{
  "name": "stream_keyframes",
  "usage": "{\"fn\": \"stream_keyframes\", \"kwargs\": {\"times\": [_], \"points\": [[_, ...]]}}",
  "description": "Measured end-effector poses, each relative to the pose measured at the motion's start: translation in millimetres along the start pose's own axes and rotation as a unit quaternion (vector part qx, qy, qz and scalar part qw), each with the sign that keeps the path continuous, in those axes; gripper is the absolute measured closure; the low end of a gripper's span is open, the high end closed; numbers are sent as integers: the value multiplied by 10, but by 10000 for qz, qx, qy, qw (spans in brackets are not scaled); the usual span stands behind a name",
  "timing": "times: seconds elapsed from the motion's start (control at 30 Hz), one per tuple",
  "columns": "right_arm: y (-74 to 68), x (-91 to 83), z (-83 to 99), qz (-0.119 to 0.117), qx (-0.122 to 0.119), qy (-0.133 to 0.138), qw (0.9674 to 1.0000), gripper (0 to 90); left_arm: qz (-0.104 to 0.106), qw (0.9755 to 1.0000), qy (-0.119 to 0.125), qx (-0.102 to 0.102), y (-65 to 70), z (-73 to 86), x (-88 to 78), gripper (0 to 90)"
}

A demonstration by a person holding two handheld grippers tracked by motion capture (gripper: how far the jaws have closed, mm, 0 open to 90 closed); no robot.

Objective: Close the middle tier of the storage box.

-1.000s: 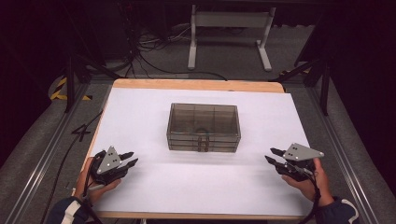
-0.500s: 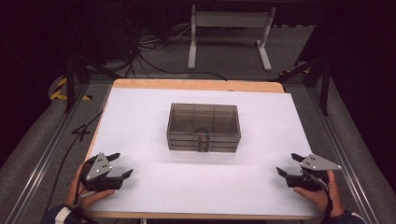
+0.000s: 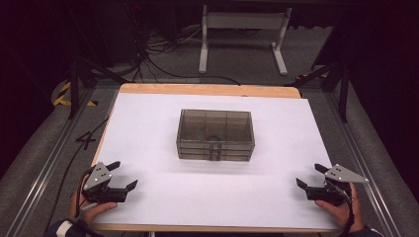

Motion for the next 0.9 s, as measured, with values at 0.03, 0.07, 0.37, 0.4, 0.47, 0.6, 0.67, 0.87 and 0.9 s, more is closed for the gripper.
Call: {"fn": "stream_keyframes", "kwargs": {"times": [0.03,0.07,0.37,0.4,0.47,0.6,0.67,0.87,0.9], "points": [[0,-4,1,17,-5,10,10000,115,16,10000,16,-2,-3,1,-2,107],[1,-5,1,19,-11,27,10000,115,26,10000,31,-3,-4,1,-7,107],[3,10,1,-31,2,-59,10000,116,36,10000,87,-28,-4,3,-14,101],[-1,9,1,-20,-18,-58,10000,116,42,10000,68,-8,-5,2,-13,101],[-6,10,1,-23,-47,-51,10000,116,26,10000,47,-14,-4,1,-10,102],[-7,9,1,-21,-49,-51,10000,116,34,10000,45,-27,-5,1,-10,109],[-8,10,1,-24,-57,-52,10000,115,51,10000,70,-42,-8,2,-11,109],[-10,9,2,-21,-74,-49,10000,114,91,9999,88,-60,-16,3,-14,109],[-10,9,2,-21,-74,-49,10000,114,91,9999,88,-60,-16,3,-14,109]]}}
Point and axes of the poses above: each handheld gripper's, and its own axes: x roughly forward along the jaws, z roughly out of its underside, y roughly to its right, the point moved 3 cm from there along x, roughly forward along the jaws, and after that the axes turned 3 degrees about x, right-handed, at the moved point
